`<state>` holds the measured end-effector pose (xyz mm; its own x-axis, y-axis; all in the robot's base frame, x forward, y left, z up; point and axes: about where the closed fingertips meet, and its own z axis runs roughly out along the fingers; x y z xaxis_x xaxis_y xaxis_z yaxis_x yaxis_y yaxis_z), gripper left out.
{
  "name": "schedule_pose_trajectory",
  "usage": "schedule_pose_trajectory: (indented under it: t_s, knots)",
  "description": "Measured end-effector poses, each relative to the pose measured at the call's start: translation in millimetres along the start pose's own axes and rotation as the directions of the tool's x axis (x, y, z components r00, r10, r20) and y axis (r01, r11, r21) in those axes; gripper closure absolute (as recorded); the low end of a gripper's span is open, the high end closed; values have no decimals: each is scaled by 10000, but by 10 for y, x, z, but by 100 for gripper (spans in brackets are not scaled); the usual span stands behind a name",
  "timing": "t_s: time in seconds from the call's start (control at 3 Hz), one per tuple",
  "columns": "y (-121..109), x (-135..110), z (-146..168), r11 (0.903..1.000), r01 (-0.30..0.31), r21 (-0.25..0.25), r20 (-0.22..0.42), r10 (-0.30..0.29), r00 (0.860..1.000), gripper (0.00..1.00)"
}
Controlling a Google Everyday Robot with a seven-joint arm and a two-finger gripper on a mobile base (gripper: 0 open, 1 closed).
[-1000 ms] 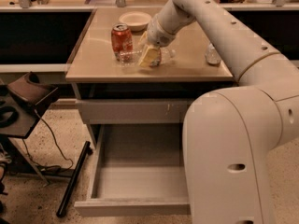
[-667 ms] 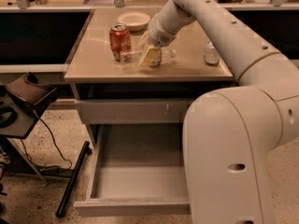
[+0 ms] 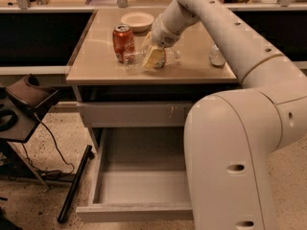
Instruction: Place water bottle into middle drawer
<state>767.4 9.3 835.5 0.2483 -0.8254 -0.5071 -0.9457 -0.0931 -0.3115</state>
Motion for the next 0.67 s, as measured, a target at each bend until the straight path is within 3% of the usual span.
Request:
schedule_pose_trajectory:
  t_s: [0.67]
  knots:
    - [-41, 13, 13, 10000, -37, -5, -11, 37, 10000, 100]
